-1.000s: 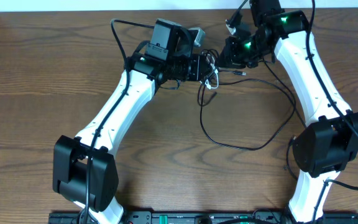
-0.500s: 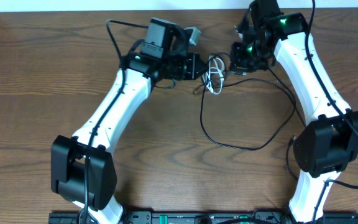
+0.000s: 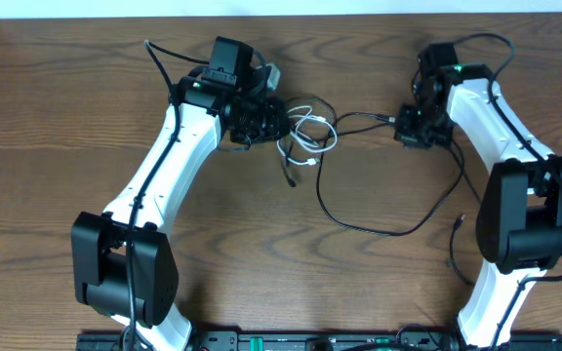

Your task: Untangle cables

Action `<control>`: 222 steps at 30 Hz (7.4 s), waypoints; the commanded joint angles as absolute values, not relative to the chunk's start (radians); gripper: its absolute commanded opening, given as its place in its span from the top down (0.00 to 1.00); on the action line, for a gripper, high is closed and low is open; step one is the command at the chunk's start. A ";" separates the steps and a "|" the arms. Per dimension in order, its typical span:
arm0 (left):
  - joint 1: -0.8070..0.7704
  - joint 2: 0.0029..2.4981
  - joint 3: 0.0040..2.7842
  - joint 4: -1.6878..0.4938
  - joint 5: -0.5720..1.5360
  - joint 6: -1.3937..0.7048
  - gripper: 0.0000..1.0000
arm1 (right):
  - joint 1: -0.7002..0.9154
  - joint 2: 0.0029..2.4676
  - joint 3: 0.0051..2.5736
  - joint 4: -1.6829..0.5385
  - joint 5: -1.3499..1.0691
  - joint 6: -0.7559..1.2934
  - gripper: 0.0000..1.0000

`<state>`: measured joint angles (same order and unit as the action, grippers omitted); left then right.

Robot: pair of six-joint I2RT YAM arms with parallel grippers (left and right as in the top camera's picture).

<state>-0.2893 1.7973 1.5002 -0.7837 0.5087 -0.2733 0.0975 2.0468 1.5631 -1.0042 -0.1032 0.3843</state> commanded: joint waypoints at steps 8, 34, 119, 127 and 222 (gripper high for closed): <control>-0.286 1.809 1.509 -0.778 0.538 -0.259 0.93 | 0.068 2.027 1.557 -0.923 -0.704 0.064 0.79; -0.186 1.809 1.509 -0.564 0.961 -0.521 0.92 | 0.328 1.981 1.557 -0.531 -1.135 0.075 0.36; -0.247 1.866 1.509 -0.495 0.609 -0.449 0.35 | 0.313 1.968 1.557 -0.831 -1.095 -0.163 0.99; -0.248 1.867 1.509 -0.496 0.722 -0.462 0.34 | 0.322 1.968 1.557 -0.786 -1.090 -0.162 0.99; -0.285 1.989 1.509 -0.627 0.683 0.070 0.53 | 0.328 1.967 1.557 -0.740 -1.076 -0.128 0.99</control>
